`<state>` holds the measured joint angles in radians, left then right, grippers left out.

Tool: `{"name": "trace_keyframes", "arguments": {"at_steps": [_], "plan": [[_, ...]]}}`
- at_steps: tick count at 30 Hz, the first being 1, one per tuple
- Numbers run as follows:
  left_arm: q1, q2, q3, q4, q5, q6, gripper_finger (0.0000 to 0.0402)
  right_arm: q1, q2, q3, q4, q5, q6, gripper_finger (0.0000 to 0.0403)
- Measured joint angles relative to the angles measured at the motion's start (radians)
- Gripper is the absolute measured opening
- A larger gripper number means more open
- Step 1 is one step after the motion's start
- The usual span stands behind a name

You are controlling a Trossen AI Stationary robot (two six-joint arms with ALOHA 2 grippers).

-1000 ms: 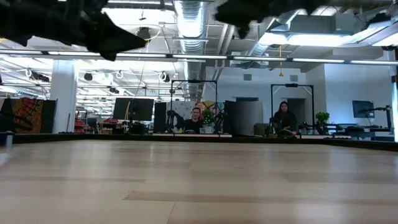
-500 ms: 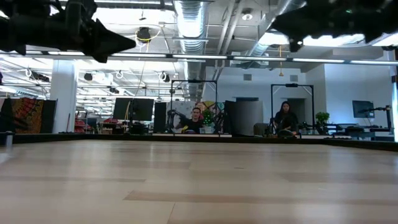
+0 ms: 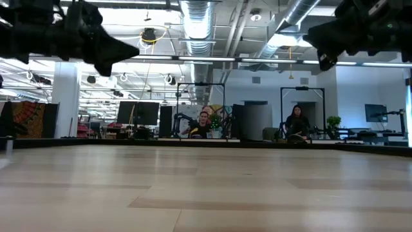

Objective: Nest measuring cups in basket
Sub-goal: Return to Home Position

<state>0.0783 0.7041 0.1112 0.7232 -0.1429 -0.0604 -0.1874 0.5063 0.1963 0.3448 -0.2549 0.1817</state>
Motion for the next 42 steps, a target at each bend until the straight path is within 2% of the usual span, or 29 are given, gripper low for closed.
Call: {"name": "trace_keyframes", "arguments": {"at_steps": [4, 6, 13, 17, 20, 26, 32, 37, 40, 42], "plan": [[-0.021, 0.000, -0.090, 0.120, -0.045, -0.033, 0.0000, 0.056, -0.027, -0.040, -0.004, 0.092, 0.004, 0.0101], [-0.026, 0.000, -0.099, 0.125, -0.080, -0.045, 0.0000, 0.080, -0.045, -0.046, -0.007, 0.123, -0.004, 0.0098], [-0.030, -0.029, -0.099, 0.098, -0.070, 0.002, 0.0000, 0.084, -0.150, -0.108, -0.027, 0.123, -0.074, 0.0091], [-0.030, -0.047, -0.099, 0.094, -0.055, 0.026, 0.0000, 0.030, -0.235, -0.141, -0.033, 0.040, -0.068, 0.0091], [-0.030, -0.051, -0.099, 0.096, 0.006, 0.017, 0.0000, -0.022, -0.295, -0.157, -0.048, -0.042, -0.043, 0.0090], [-0.030, -0.050, -0.101, 0.069, 0.053, -0.003, 0.0000, -0.104, -0.406, -0.188, -0.129, -0.131, 0.002, 0.0082], [-0.030, -0.050, -0.101, 0.038, 0.029, -0.006, 0.0000, -0.087, -0.506, -0.188, -0.232, -0.140, 0.021, 0.0075], [-0.030, -0.038, -0.102, 0.005, 0.012, -0.028, 0.0000, -0.045, -0.506, -0.189, -0.237, -0.115, -0.030, 0.0075], [-0.030, -0.091, -0.102, -0.016, 0.060, -0.029, 0.0000, -0.045, -0.505, -0.185, -0.245, -0.115, -0.032, 0.0075], [-0.030, -0.167, -0.102, -0.093, 0.060, -0.039, 0.0000, -0.046, -0.505, -0.177, -0.265, -0.123, -0.032, 0.0075]]}}
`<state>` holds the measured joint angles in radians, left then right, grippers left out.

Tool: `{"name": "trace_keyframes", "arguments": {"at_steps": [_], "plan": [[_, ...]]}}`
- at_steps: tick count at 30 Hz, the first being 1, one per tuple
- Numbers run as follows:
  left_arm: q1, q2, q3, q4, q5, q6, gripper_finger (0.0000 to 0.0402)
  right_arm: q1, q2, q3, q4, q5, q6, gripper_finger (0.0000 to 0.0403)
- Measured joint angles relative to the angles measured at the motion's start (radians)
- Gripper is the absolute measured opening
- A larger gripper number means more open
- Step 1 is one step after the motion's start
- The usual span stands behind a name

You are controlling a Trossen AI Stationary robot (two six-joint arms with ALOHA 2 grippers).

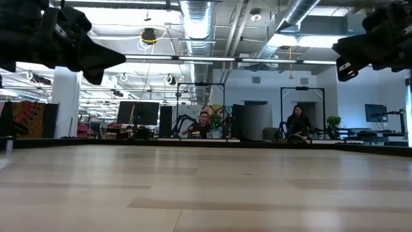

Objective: Nest measuring cups in basket
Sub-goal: Return to Home Position

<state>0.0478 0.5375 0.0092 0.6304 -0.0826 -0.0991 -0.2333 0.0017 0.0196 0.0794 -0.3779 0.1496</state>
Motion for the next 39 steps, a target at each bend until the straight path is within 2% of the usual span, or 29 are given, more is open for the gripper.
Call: {"name": "trace_keyframes", "arguments": {"at_steps": [12, 15, 19, 32, 36, 39], "plan": [[0.000, -0.528, -0.001, -0.534, -0.045, 0.016, 0.0000, -0.005, 0.000, 0.001, -0.007, -0.001, 0.000, 0.0075], [0.000, -0.533, -0.002, -0.589, -0.057, 0.030, 0.0000, -0.005, 0.000, 0.001, -0.022, -0.002, 0.000, 0.0075], [0.000, -0.492, -0.002, -0.586, -0.048, 0.053, 0.0000, -0.002, 0.003, 0.002, -0.037, -0.013, 0.014, 0.0075], [0.000, -0.492, -0.003, -0.574, -0.081, 0.059, 0.0000, -0.005, 0.010, 0.002, -0.039, 0.013, 0.018, 0.0075], [0.000, -0.492, -0.003, -0.573, -0.087, 0.235, 0.0000, -0.005, 0.010, 0.002, -0.040, 0.013, 0.018, 0.0075], [0.000, -0.492, -0.003, -0.572, -0.087, 0.291, 0.0000, -0.005, 0.010, 0.002, -0.040, 0.013, 0.018, 0.0075]]}}
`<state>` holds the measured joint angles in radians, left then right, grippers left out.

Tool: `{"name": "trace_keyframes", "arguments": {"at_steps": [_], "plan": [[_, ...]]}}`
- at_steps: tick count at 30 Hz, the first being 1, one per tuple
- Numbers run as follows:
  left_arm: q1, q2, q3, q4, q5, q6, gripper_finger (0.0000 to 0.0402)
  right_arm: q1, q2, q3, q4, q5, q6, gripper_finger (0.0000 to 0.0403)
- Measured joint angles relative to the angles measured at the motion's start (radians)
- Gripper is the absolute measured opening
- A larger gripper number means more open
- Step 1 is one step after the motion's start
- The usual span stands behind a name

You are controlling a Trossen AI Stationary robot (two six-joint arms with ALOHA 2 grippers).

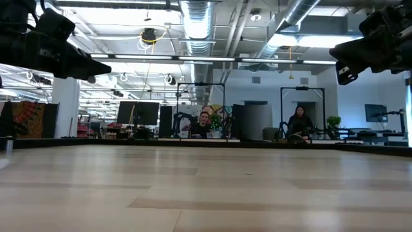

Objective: Nest measuring cups in basket
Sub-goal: Return to Home Position

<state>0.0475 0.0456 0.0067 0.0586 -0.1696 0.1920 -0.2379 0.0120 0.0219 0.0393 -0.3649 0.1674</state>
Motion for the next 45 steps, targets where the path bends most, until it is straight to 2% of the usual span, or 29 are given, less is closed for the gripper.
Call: {"name": "trace_keyframes", "arguments": {"at_steps": [13, 45], "plan": [[0.000, 0.000, 0.000, 0.000, 0.000, -0.073, 0.0000, 0.000, 0.000, 0.000, -0.001, 0.000, 0.000, 0.0075], [0.000, 0.000, 0.000, 0.000, 0.001, -0.061, 0.0000, 0.000, 0.000, 0.000, -0.002, 0.000, -0.001, 0.0075]]}}
